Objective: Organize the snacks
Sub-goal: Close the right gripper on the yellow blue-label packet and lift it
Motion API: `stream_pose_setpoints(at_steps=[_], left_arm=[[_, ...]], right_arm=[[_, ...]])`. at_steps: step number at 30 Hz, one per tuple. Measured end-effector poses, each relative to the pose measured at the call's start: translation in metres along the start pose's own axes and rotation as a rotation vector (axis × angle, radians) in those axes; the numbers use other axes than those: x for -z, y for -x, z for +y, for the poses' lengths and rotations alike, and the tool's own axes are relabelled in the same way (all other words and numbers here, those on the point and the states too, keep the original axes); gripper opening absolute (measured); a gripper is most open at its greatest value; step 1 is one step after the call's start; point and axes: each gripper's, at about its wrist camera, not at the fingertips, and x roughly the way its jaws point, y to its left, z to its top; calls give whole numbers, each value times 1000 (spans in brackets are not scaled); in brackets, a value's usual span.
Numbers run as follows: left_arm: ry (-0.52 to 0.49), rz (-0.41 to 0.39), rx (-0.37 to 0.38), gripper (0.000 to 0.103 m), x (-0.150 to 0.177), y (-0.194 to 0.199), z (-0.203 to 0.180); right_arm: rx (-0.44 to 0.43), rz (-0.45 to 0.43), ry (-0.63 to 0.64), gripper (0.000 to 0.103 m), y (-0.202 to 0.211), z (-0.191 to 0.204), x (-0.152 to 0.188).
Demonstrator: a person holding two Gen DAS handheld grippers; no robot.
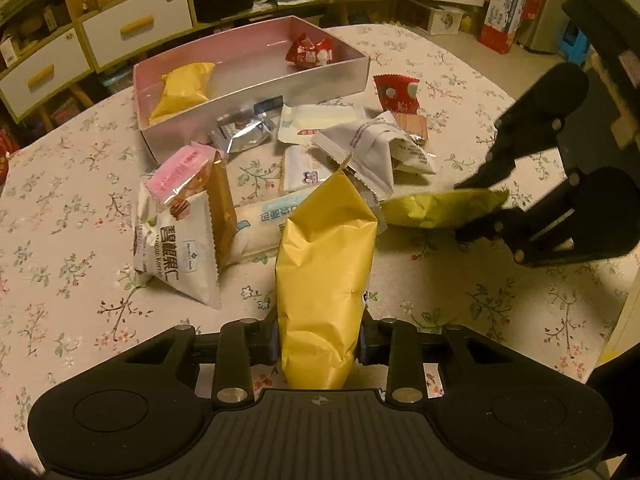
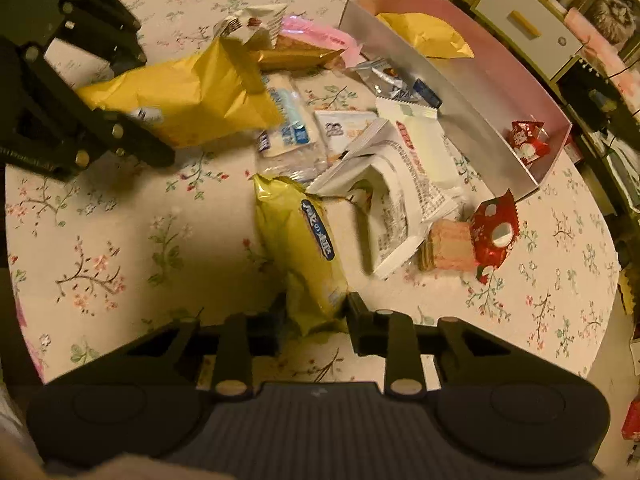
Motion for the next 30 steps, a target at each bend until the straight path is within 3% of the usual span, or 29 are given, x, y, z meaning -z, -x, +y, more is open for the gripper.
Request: stream_pose_setpoints(at_steps=[5, 14, 18, 20, 23, 25, 27, 30], left_arm=[[0, 9, 4, 31, 1, 0, 1], [-1, 31, 0, 31, 3, -5, 3], [-1, 39, 1, 31, 4, -7, 3], [-2, 43, 0, 31, 4, -8, 3], [-2, 44, 0, 31, 3, -8, 3], [-2, 44, 0, 31, 3, -9, 3], [-2, 45, 1, 31, 3, -9, 3], [-4, 44, 0, 31, 3, -8, 3]], right_arm=[[-28, -24, 17, 45, 5, 11, -4], [7, -37, 84, 57, -2, 20, -24], [-17, -62, 117, 77, 4, 19, -33], [-43, -60, 110, 74, 0, 15, -38], [-69, -23, 103, 59, -15, 12, -43], [-91, -37, 86, 57, -18, 10, -43], [-136, -28, 36, 44, -18, 7, -42], [-136, -30, 36, 43, -15, 11, -40]])
